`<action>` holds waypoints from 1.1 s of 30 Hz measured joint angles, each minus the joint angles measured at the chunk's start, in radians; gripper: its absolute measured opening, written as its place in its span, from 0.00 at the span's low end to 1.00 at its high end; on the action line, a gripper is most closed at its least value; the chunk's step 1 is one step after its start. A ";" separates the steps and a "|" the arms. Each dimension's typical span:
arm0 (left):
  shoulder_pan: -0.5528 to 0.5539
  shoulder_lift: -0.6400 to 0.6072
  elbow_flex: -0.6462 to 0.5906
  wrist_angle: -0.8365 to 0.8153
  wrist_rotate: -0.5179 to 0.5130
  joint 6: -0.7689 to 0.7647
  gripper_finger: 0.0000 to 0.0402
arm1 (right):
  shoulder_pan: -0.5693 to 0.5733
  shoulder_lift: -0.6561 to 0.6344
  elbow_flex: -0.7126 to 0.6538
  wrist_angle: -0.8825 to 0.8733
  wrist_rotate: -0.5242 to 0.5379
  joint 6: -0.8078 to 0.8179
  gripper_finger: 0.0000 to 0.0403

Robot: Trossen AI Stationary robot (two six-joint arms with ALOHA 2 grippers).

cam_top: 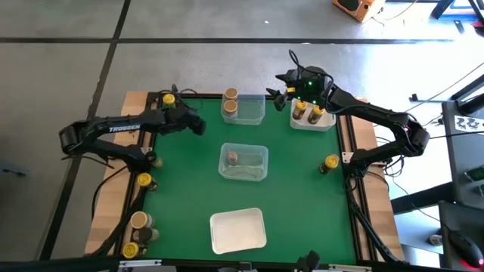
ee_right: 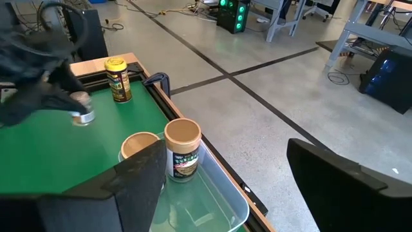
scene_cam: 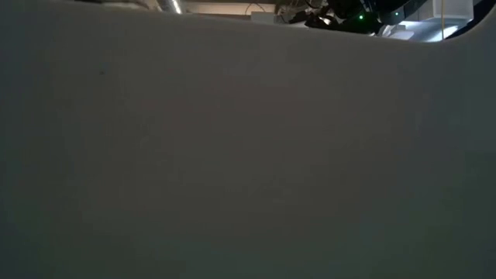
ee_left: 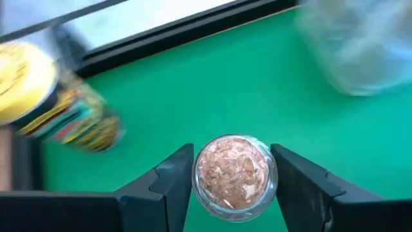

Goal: Sort spices by type
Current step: Put the light brown seasoning bottle into the bottom transparent bin

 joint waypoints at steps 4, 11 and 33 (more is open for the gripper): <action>-0.105 -0.019 0.037 0.072 0.014 0.058 0.45 | 0.000 0.000 0.000 0.000 0.000 0.000 0.79; -0.270 -0.020 0.054 0.322 0.107 0.223 0.45 | 0.000 0.000 0.000 0.000 0.000 0.000 0.79; -0.573 0.224 0.055 0.494 0.296 0.337 0.45 | 0.000 0.000 0.000 0.006 0.000 0.000 0.79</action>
